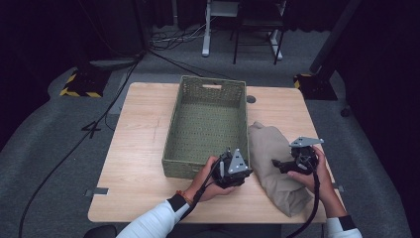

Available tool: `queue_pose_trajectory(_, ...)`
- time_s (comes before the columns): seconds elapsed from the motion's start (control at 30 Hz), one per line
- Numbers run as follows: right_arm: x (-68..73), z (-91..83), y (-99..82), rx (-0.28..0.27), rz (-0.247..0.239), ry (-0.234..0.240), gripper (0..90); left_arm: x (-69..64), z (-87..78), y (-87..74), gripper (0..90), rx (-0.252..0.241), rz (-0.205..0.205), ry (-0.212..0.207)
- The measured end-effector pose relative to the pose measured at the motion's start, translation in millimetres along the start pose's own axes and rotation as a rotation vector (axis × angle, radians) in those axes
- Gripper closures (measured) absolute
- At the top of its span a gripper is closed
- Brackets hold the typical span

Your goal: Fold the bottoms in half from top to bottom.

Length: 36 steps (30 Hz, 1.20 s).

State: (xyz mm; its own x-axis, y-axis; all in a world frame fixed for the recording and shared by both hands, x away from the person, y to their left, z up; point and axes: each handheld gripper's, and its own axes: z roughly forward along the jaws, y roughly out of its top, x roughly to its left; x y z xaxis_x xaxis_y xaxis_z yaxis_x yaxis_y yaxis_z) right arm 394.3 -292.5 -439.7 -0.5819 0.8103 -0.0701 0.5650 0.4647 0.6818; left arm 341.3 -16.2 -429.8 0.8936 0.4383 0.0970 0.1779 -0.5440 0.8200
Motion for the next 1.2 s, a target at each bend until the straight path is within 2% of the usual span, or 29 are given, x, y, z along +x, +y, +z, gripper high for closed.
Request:
queue_pose_trajectory(0.13, -2.5, -11.8, 3.1, -0.040, 0.008, -0.043, 16.2, -5.4, 3.5, 2.9, 63.7, 0.000, 0.007, 0.004)
queue_pose_trajectory(0.27, 1.8, -15.4, 6.2, -0.064, -0.004, -0.040, 16.2, -9.3, 6.7, 5.5, 63.6, 0.000, 0.007, 0.009)
queue_pose_trajectory(0.37, 4.5, -6.5, 3.8, -0.029, -0.016, -0.016, 16.2, -12.1, 9.1, 7.6, 63.6, 0.003, 0.003, 0.010)
queue_pose_trajectory(0.53, 1.1, 13.5, -5.2, 0.044, 0.006, 0.009, 13.9, -15.5, 13.2, 10.2, 63.3, -0.002, 0.007, 0.018)
queue_pose_trajectory(0.67, -7.3, 23.9, -11.7, 0.072, 0.055, 0.016, 0.0, -17.3, 16.0, 12.4, 63.3, -0.001, 0.008, 0.023)
queue_pose_trajectory(0.7, -9.1, 26.6, -13.0, 0.096, 0.058, 0.015, 0.1, -17.7, 16.5, 12.8, 63.3, 0.000, 0.006, 0.023)
queue_pose_trajectory(0.77, -11.0, 28.9, -14.7, 0.106, 0.073, 0.033, 0.2, -18.6, 18.4, 13.9, 63.3, -0.003, 0.006, 0.026)
queue_pose_trajectory(0.93, -18.0, 39.0, -21.6, 0.134, 0.146, 0.103, 0.0, -21.0, 24.4, 18.2, 63.2, -0.003, 0.006, 0.035)
queue_pose_trajectory(1.0, -22.8, 42.4, -24.7, 0.142, 0.192, 0.144, 0.0, -21.5, 26.5, 19.5, 63.1, -0.003, 0.009, 0.040)
queue_pose_trajectory(1.13, -19.7, 43.7, -23.1, 0.150, 0.158, 0.131, 1.2, -22.0, 30.2, 21.7, 62.5, -0.002, 0.021, 0.048)
queue_pose_trajectory(1.2, -17.1, 43.1, -21.5, 0.154, 0.146, 0.135, 6.3, -21.8, 31.1, 22.2, 61.7, -0.001, 0.026, 0.048)
